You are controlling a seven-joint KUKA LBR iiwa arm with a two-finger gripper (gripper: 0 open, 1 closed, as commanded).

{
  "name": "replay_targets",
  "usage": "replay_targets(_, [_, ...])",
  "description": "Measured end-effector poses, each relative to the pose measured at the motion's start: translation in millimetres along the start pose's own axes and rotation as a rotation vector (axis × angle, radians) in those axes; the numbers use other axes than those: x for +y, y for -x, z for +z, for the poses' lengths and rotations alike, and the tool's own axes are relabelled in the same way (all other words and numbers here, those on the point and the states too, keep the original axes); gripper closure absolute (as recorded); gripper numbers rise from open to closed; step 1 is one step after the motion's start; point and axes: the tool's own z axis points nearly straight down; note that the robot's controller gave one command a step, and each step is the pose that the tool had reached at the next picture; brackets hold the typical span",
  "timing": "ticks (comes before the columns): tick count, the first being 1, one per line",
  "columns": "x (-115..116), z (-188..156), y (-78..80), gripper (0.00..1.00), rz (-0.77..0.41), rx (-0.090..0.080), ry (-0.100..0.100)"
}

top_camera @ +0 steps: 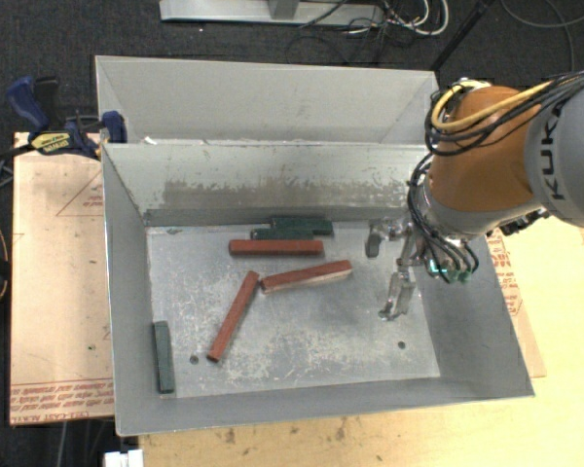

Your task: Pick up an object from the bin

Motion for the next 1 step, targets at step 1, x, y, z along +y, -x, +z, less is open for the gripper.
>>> replay_targets(1, [0.1,-3.5,1.7,0.0,-0.001,-0.007,0.0])
